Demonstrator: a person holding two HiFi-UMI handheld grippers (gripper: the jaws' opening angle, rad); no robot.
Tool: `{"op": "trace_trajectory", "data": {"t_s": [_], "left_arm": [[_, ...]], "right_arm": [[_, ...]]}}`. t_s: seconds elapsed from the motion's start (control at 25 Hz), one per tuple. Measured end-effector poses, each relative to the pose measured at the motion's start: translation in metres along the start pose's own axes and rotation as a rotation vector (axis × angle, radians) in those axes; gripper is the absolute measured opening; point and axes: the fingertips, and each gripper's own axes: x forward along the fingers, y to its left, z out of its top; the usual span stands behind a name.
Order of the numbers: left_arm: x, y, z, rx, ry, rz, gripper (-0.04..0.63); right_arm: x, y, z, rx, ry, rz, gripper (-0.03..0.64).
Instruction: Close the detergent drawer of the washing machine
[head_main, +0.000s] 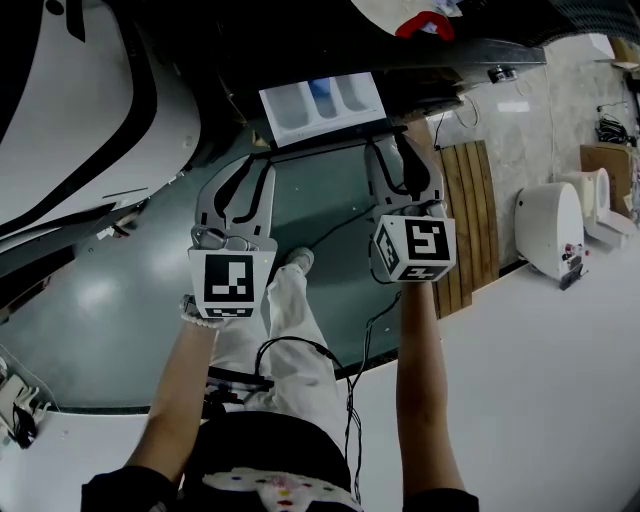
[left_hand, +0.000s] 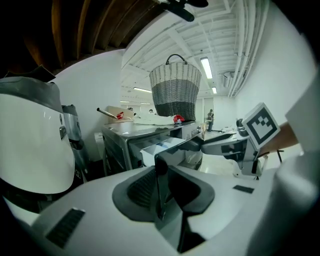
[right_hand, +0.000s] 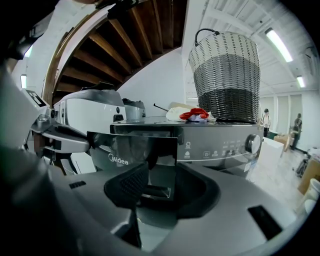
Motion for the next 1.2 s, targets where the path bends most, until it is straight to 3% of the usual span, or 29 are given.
{"op": "trace_trajectory", "data": {"t_s": [1.2], "left_arm": [[0.039,0.05,0.006,-0.053,0.033,0.078,0.156]], "right_arm": [[0.052,-0.002,0.022,0.0,0.024,-0.066,0.17]]}}
